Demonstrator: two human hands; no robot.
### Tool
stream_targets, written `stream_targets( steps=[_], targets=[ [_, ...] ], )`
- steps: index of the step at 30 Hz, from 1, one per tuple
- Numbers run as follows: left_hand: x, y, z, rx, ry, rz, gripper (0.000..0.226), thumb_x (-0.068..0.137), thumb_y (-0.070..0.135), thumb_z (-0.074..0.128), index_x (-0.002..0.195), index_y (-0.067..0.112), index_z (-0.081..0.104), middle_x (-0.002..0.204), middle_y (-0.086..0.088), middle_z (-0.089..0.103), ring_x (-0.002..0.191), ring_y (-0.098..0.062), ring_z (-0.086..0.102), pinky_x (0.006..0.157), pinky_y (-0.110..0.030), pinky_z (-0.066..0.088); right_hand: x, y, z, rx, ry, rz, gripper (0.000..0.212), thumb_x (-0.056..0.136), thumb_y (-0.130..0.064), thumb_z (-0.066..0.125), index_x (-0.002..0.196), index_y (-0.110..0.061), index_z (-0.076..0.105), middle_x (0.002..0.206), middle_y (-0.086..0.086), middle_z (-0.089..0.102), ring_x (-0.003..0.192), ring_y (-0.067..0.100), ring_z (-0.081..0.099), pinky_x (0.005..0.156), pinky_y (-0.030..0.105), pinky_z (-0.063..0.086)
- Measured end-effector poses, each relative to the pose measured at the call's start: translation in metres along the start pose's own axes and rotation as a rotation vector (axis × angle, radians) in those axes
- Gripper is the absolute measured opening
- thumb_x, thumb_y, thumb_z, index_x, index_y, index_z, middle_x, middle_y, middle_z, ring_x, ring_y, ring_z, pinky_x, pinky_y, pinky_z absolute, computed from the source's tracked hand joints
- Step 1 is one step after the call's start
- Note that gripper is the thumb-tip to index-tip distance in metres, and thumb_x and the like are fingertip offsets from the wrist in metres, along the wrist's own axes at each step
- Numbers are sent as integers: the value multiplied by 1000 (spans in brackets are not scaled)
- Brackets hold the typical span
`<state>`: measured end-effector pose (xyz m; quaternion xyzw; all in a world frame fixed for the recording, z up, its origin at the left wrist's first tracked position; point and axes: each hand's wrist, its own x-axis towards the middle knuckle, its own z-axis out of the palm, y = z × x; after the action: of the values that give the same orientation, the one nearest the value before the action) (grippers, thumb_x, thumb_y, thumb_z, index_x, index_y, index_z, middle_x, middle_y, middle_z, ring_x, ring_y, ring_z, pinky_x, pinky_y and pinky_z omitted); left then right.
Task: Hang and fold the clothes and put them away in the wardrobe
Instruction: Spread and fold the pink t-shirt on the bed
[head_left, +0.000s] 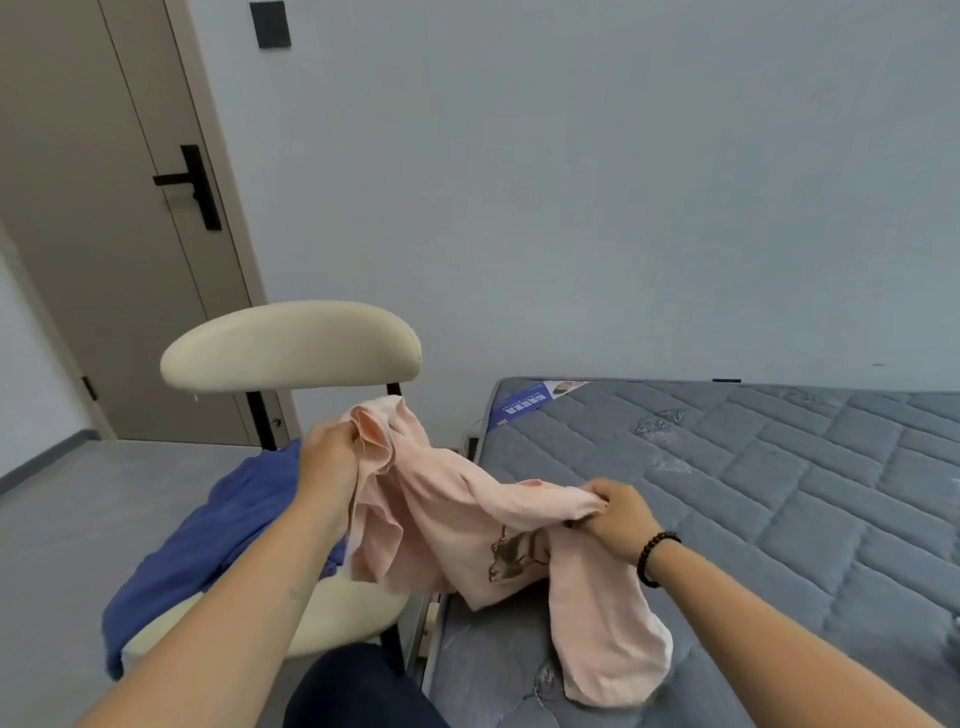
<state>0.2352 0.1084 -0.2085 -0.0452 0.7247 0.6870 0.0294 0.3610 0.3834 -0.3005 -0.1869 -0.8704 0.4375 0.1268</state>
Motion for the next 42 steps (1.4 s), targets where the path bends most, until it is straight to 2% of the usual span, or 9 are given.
stream_targets(
  steps=[3, 6, 11, 19, 23, 28, 33, 38, 42],
  targets=[
    [-8, -7, 12, 275, -11, 121, 15, 81, 13, 55, 95, 11, 62, 90, -3, 57, 84, -23, 54, 69, -32, 46, 15, -40, -28, -99, 48, -206, 21, 76, -3, 65, 79, -23, 68, 83, -1, 72, 83, 12, 65, 74, 20, 48],
    [-33, 0, 40, 369, -242, 335, 64, 78, 10, 65, 136, 24, 42, 129, 11, 41, 113, -7, 43, 91, -24, 39, 17, -86, -47, -149, 76, -375, 26, 72, -1, 65, 89, -20, 71, 85, -8, 70, 83, 6, 63, 72, 8, 43],
    [-65, 22, 76, 346, -658, 510, 42, 80, 17, 72, 116, 31, 56, 113, 18, 61, 104, 2, 58, 87, -12, 44, -3, -137, -65, -183, -44, -528, 38, 70, -9, 75, 101, -24, 58, 83, -14, 64, 73, -7, 58, 65, 9, 43],
    [-66, 29, 56, 314, -652, 563, 10, 84, 27, 62, 80, 18, 59, 71, 7, 55, 69, -11, 48, 69, -27, 39, -20, -133, -67, -428, -63, -398, 26, 71, -14, 69, 95, -15, 61, 82, -3, 63, 73, 12, 57, 61, 23, 43],
    [-61, 39, 28, 161, -508, 483, 19, 92, 24, 59, 82, 10, 51, 77, -6, 49, 71, -18, 45, 66, -33, 35, -9, -123, -68, -501, 82, -259, 26, 72, -9, 58, 54, -10, 40, 52, 2, 46, 50, 14, 41, 45, 20, 26],
    [-52, 55, -1, -35, -296, 401, 16, 97, 12, 52, 82, 17, 51, 76, -3, 51, 71, -17, 46, 59, -29, 34, 4, -126, -78, -191, 226, -124, 40, 73, -5, 55, 50, -19, 25, 48, -3, 27, 49, 13, 24, 45, 24, 18],
    [-50, 76, -14, -37, -158, 405, 13, 88, 11, 61, 96, 18, 53, 100, -7, 63, 84, -17, 56, 66, -30, 41, 9, -158, -98, -7, 397, -236, 32, 81, 3, 45, 58, -15, 57, 56, -1, 53, 58, 16, 45, 51, 24, 30],
    [-64, 101, -12, 380, -94, 594, 75, 77, 20, 74, 137, 21, 30, 128, 4, 45, 117, -15, 47, 92, -29, 42, -3, -217, -117, 126, 351, -429, 27, 86, 0, 49, 86, -13, 72, 84, 2, 72, 80, 13, 64, 59, 17, 49],
    [-90, 124, 9, 421, -416, 793, 88, 71, 33, 81, 142, 32, 30, 138, 20, 38, 128, 4, 36, 106, -26, 35, -34, -264, -111, 236, 184, -614, 11, 79, 0, 66, 77, -10, 68, 74, 2, 73, 66, 6, 65, 62, 21, 52]
  ],
)
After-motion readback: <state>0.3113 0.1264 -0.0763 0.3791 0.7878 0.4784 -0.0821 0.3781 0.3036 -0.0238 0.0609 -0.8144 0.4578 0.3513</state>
